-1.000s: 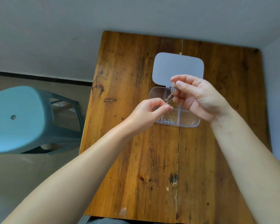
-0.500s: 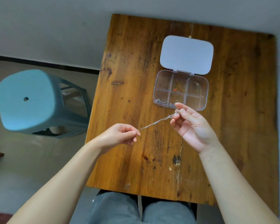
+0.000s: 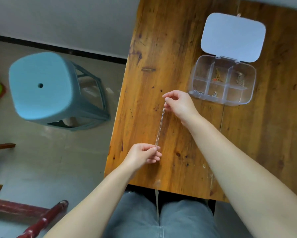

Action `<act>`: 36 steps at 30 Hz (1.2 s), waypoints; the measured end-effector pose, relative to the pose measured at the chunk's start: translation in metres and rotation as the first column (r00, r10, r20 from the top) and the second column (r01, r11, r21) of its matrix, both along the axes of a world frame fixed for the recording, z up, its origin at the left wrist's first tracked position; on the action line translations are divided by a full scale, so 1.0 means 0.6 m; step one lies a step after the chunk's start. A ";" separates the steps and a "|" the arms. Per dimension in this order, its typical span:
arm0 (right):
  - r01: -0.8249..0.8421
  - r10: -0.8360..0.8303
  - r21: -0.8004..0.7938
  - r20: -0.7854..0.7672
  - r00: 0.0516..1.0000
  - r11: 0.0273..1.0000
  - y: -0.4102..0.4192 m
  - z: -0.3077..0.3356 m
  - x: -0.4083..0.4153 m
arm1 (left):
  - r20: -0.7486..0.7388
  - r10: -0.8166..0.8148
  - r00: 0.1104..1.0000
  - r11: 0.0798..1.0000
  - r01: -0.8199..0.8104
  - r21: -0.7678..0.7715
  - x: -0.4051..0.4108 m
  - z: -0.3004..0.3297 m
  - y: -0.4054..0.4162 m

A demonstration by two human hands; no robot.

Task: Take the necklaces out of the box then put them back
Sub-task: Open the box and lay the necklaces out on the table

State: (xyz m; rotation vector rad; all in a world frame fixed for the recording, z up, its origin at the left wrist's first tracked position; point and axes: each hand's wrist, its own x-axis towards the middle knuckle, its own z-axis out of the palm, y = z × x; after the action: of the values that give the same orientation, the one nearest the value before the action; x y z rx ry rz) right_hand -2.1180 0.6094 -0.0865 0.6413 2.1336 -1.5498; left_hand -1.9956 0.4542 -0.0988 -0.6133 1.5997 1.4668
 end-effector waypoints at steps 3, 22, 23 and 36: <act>-0.043 0.044 0.133 -0.001 0.999 0.990 0.001 -0.020 -0.001 | 0.025 0.039 0.999 0.999 -0.039 -0.013 -0.003 -0.006 0.015; -0.079 0.233 0.564 -0.206 0.950 0.822 0.224 0.071 -0.053 | -0.452 -0.822 0.345 0.553 0.298 -0.778 -0.156 0.041 0.122; -0.161 0.292 0.618 -0.116 0.949 0.770 0.245 0.064 -0.068 | -0.525 -0.800 0.292 0.593 0.251 -0.765 -0.180 0.045 0.153; -0.512 0.648 0.746 0.144 0.748 0.426 0.262 0.001 -0.113 | -0.589 -0.773 0.235 0.632 0.218 -0.743 -0.251 0.024 0.238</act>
State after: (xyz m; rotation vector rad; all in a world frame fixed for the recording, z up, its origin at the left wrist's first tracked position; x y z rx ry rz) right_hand -2.1857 0.7669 -0.0856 -0.0840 2.6971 -0.2779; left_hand -2.1464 0.5973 -0.0845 0.6566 2.7414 0.7237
